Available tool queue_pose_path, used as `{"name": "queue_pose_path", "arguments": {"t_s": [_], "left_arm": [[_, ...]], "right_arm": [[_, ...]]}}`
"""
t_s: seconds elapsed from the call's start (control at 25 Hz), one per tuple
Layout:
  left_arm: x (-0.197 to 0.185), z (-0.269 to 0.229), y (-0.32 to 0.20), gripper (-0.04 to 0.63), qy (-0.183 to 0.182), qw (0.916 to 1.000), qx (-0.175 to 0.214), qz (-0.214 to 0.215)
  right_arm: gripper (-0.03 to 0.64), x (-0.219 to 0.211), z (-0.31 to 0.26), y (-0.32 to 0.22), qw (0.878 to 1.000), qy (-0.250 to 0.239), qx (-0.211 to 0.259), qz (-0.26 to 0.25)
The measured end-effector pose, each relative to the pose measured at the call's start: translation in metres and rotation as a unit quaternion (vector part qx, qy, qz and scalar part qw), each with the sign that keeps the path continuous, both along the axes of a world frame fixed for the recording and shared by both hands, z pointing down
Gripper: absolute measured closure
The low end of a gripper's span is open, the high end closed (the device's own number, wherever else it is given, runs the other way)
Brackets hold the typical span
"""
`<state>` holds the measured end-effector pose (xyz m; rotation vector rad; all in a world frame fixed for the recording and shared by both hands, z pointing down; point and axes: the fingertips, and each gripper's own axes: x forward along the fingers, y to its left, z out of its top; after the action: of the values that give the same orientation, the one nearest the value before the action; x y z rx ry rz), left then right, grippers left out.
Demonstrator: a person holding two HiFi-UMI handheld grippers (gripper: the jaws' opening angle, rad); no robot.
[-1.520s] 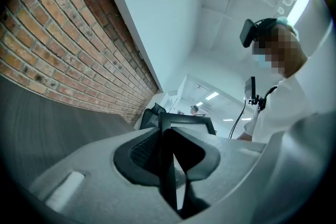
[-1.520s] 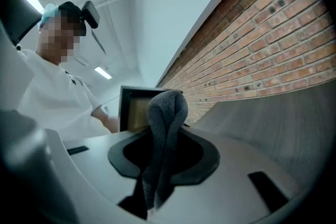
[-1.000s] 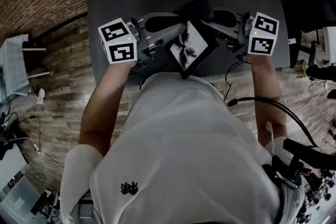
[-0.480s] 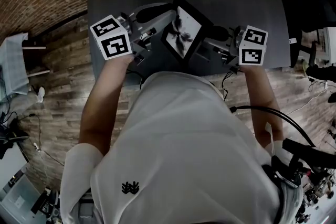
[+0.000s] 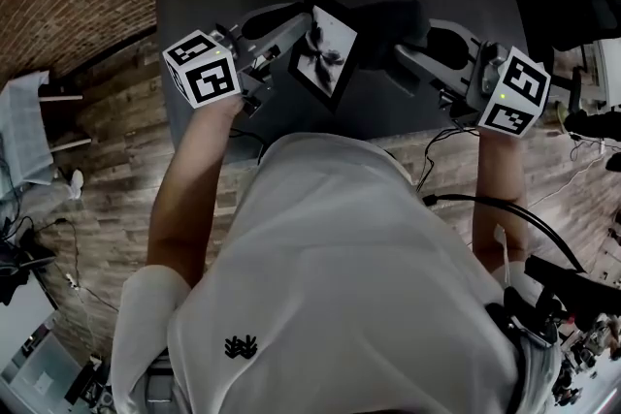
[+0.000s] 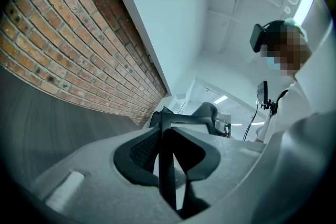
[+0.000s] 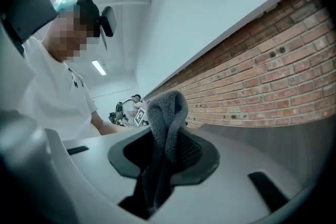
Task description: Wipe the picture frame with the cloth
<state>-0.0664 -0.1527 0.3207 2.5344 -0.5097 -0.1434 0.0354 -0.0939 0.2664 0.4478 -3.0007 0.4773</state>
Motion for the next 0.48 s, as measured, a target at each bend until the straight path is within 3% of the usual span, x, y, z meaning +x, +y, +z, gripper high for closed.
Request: {"name": "queue_pose_path", "arguments": {"t_s": [0.16,0.48], "left_arm": [[-0.002,0.003,-0.002,0.518,-0.009,0.9999,-0.002,-0.011],[-0.008,0.008,-0.006,0.52,-0.004,0.9993,-0.012,-0.034]], "right_arm": [[0.512,-0.008,0.014,0.011,0.999,0.04,0.016,-0.002],[0.512,-0.02,0.056,0.031,0.998,0.057,-0.016,-0.017]]}}
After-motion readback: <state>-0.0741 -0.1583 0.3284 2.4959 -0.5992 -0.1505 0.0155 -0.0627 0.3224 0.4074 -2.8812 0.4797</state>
